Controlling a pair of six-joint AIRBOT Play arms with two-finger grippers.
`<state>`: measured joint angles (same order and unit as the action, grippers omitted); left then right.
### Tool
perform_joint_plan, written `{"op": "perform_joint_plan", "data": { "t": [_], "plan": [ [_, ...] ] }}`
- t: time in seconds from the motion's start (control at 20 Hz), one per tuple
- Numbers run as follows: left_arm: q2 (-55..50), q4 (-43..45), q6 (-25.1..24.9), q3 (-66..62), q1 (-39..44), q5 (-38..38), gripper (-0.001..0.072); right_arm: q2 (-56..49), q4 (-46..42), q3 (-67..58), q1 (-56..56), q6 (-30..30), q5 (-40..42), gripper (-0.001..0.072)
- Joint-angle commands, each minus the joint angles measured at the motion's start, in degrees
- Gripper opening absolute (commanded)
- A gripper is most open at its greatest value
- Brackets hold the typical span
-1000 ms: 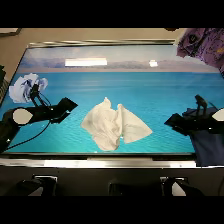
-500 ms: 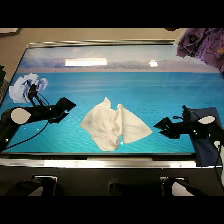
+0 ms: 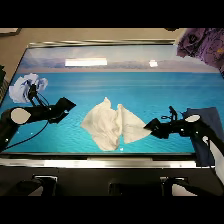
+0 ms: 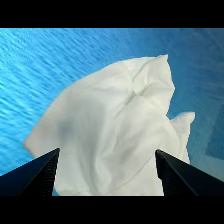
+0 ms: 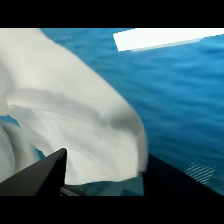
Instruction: Fold the clothes and pants, and hang the long-sleeved shirts on hangers.
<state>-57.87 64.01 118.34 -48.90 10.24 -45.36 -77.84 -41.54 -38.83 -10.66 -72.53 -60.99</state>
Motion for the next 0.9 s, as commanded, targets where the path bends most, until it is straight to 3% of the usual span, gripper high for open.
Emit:
{"op": "perform_joint_plan", "data": {
  "t": [0.0, 0.05, 0.1, 0.3, 0.45, 0.7, 0.85],
  "plan": [
    [0.07, -0.2, 0.7, -0.04, -2.47, -3.3, 0.0705, -0.55, -2.89, 0.02, 2.62, -1.03, 1.95, 0.033],
    [0.02, -0.13, -0.24, -0.02, -4.17, -5.33, 0.0705, -0.55, -3.65, 0.02, 2.64, -1.03, 2.58, 0.0116],
    [0.0, 0.04, -3.15, 0.02, -6.38, -7.39, 0.0705, -0.55, -3.96, 0.02, 2.64, -1.05, 3.15, 0.003],
    [-1.25, -0.7, -14.19, 1.64, -14.6, -8.81, 0.0705, 0.96, -3.96, 0.02, 2.64, -1.51, 3.39, 0.0031],
    [-4.92, -2.86, -24.06, 5.07, -15.61, -6.84, 0.0705, 3.37, -3.96, 0.02, 2.64, -1.66, 2.34, 0.0031],
    [-13.75, -21.27, -40.63, 7.89, -15.5, -5.57, 0.0705, 4.39, -3.8, 0.02, 2.64, -1.68, 1.53, 0.0032],
    [-17.16, -27.21, -45.59, 7.87, -15.06, -5.31, 0.0705, 4.39, -3.82, 0.02, 2.64, -1.68, 1.57, 0.0032]
  ]
}}
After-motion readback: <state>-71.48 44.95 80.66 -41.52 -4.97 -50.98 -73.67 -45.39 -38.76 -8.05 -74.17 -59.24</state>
